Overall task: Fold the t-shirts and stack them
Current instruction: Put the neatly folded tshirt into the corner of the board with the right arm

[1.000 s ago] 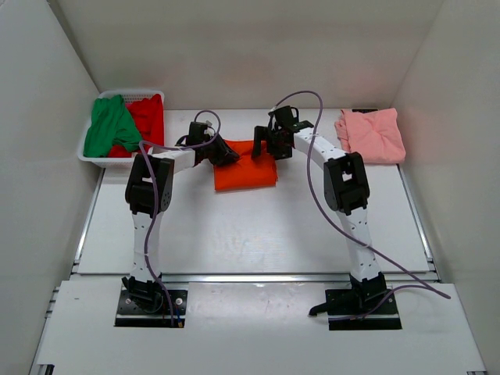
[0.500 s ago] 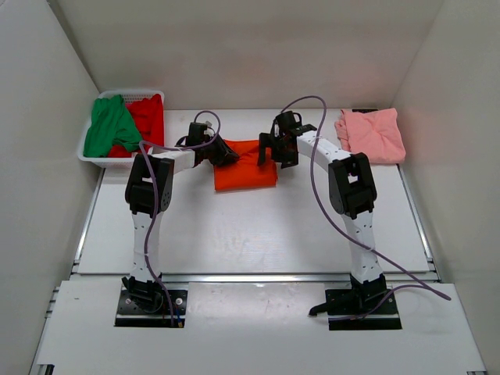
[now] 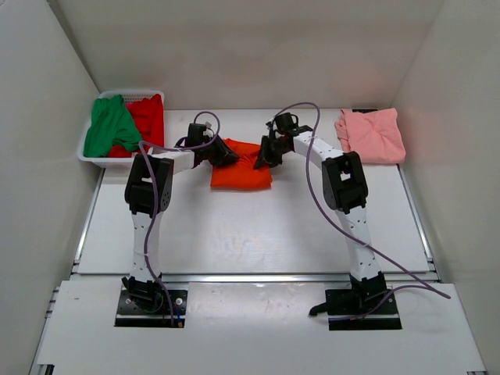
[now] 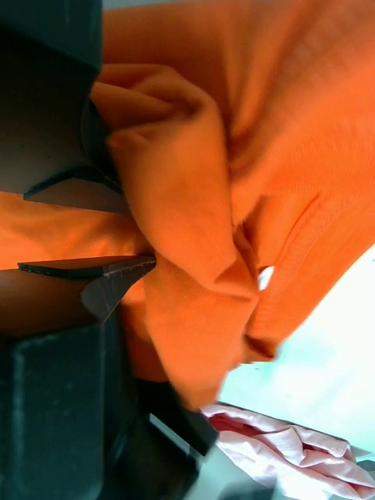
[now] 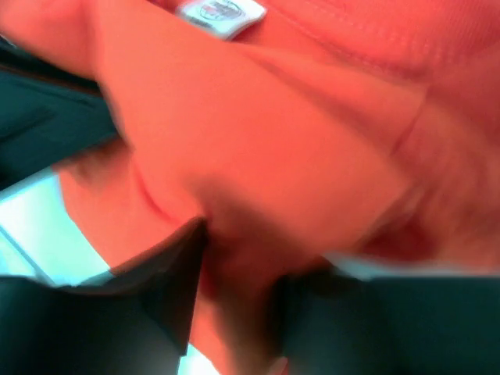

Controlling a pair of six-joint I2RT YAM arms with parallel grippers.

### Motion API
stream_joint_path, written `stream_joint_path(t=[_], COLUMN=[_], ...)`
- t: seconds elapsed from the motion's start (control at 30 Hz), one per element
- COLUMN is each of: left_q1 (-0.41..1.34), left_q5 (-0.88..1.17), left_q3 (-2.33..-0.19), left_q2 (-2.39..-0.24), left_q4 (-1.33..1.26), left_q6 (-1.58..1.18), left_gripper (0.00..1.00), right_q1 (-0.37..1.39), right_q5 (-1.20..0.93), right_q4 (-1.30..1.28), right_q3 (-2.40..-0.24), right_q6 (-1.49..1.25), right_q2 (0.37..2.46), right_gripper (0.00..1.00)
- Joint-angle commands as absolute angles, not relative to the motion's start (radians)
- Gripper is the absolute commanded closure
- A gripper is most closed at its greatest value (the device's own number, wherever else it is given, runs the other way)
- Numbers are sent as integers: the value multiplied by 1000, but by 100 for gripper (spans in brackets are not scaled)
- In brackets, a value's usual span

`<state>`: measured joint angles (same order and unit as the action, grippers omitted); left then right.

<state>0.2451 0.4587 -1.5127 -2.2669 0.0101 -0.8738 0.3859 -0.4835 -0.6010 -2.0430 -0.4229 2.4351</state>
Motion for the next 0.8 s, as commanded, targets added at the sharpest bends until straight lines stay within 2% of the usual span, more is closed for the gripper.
stream_joint_path(t=[0.0,0.03,0.2,0.37,0.5,0.6,0.77], left_q1=[250,249,233,216,201,187,189], left_q5=[457,462,515,554,557,561,561], left_q3=[-1473,-1464,-1407,-1301,-1116,-1010,-951], left_q2=[-2246,-2240,-2148,-1943,-1738,-1657,-1575], left_q4=[60,60,57,81,28,-29,-25], left_q6=[-857,-853,-851,-830,-844,-857,-851], left_gripper=[60,60,58,57,56,56,56], right_q1=[342,319,276,213,184,152,58], right_q5=[-620,-626,-540,-490,-284,-206,-192], right_q4=[-535,-529,-679,-771,-802,-837,-836], right_q3=[-1962,-1965,-2100,-2189,-2160,-2149,-2131], right_q6=[-478,-471,-264,-97,32,106,173], right_q2=[2413,2411,2401,2361,2263,2211,2116], right_gripper=[93,100,100,100,100,100,100])
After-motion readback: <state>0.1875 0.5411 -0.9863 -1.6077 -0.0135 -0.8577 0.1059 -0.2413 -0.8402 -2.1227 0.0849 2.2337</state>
